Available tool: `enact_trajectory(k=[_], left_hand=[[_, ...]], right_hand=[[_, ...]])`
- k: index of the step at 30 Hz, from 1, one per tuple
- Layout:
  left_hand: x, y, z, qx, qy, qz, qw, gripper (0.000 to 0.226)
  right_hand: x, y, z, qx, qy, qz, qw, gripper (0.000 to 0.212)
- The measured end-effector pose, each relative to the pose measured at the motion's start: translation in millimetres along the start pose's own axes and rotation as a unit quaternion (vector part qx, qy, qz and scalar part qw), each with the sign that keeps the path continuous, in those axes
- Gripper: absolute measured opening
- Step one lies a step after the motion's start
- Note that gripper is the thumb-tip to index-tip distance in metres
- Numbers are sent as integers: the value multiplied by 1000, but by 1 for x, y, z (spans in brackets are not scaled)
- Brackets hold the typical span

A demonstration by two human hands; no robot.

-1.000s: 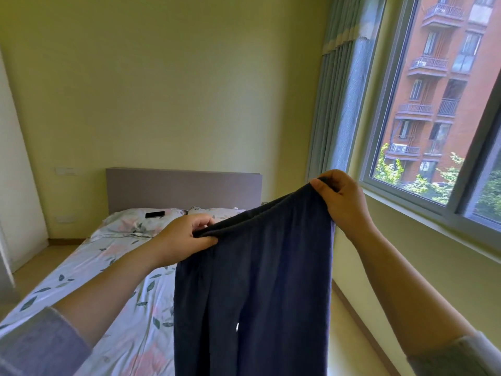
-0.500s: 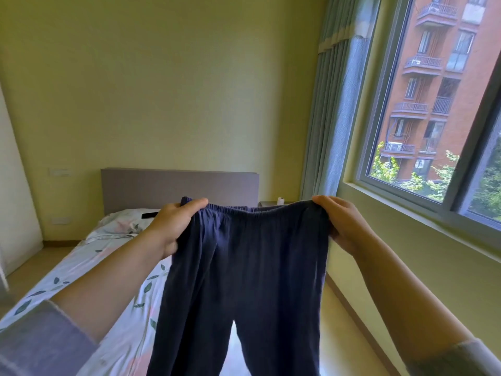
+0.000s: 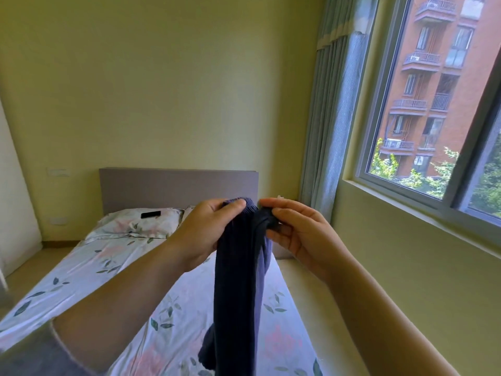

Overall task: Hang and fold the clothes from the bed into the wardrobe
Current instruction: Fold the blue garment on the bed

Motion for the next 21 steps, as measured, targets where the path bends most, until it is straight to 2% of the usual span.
enact_trajectory(k=[4, 6, 9, 11, 13, 17, 21], left_hand=[[-1, 7, -9, 125, 87, -2, 988, 31], [0, 11, -9, 157, 104, -6, 982, 33], [7, 11, -8, 158, 112, 1, 981, 36], [9, 9, -8, 139, 113, 6, 984, 34], [10, 7, -7, 117, 100, 13, 988, 31], [11, 7, -12, 127, 105, 15, 986, 34], [13, 11, -22, 157, 129, 24, 979, 36]], right_hand=[[2, 2, -1, 37, 80, -3, 996, 34], [6, 2, -1, 30, 167, 40, 985, 32], [18, 3, -4, -4, 289, 139, 947, 20], [26, 4, -8, -19, 362, 202, 910, 11], [31, 4, -12, -24, 398, 237, 886, 9], [16, -2, -18, 6, 341, 167, 925, 4], [9, -4, -15, -12, 358, 152, 921, 9]])
Point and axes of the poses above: each hand's wrist, its own y-axis away from the middle knuckle, its own z-axis out of the back of the hand, x = y × z, the point moved 8 cm from there along -y, towards the middle knuckle, and after that the axes turned 12 degrees about -y, right-handed, at the moved point
